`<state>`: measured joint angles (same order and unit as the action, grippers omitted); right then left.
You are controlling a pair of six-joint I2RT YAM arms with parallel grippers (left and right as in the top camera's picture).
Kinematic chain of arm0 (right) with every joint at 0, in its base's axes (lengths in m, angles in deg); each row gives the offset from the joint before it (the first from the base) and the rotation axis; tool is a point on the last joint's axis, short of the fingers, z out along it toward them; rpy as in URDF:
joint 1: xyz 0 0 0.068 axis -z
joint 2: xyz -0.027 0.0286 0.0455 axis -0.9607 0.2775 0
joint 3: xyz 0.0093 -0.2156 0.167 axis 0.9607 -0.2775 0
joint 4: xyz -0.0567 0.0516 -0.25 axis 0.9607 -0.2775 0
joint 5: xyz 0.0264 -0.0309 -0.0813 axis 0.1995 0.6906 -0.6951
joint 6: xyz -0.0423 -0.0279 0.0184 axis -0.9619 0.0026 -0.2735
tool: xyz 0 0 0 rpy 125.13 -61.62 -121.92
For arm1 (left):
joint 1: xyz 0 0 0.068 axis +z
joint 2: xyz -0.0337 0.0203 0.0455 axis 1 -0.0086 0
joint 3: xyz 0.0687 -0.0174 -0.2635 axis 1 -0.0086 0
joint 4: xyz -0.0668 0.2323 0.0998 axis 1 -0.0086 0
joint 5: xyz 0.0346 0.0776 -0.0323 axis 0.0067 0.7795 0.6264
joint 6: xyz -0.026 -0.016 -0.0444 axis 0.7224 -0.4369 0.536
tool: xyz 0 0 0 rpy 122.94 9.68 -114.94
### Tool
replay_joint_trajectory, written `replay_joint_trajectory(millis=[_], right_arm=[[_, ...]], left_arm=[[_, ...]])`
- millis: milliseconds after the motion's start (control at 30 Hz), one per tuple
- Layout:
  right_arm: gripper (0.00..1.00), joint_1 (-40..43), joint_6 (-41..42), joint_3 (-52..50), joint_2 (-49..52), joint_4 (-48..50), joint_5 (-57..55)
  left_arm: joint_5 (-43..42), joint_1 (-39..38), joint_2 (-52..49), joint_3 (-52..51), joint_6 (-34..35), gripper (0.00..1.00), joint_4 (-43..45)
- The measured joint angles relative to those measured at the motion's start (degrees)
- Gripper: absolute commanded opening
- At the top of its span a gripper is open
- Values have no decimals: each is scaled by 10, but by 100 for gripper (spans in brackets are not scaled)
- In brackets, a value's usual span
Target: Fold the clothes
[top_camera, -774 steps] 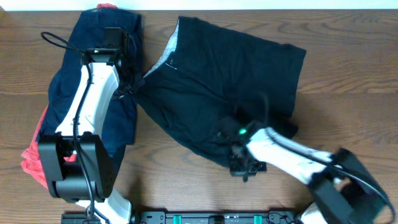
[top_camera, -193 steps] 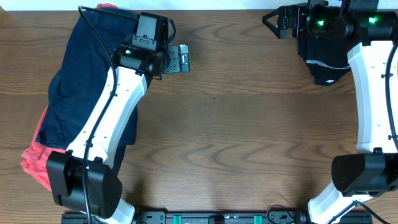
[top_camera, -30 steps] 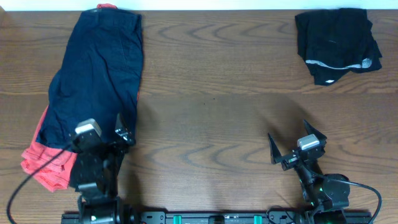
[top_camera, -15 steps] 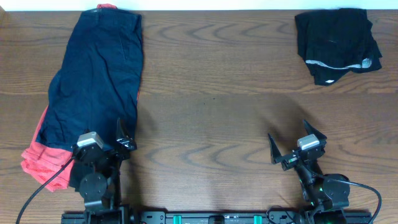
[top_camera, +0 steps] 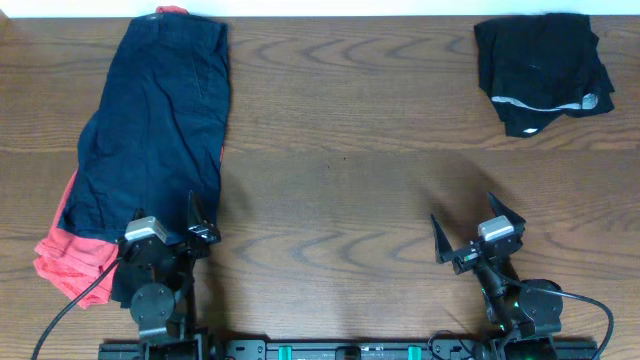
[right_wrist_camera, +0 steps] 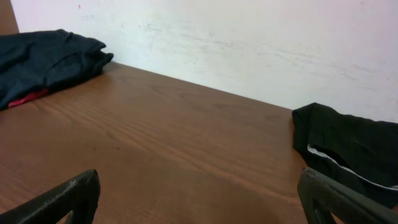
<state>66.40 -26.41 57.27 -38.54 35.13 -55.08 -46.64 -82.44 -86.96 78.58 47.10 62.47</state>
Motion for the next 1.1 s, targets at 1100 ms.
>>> replay_joint_trajectory(millis=[1100], right_arm=[[99,0,0,0,0,0,0]], left_arm=[[-11,0,0,-7,2,98,-32]])
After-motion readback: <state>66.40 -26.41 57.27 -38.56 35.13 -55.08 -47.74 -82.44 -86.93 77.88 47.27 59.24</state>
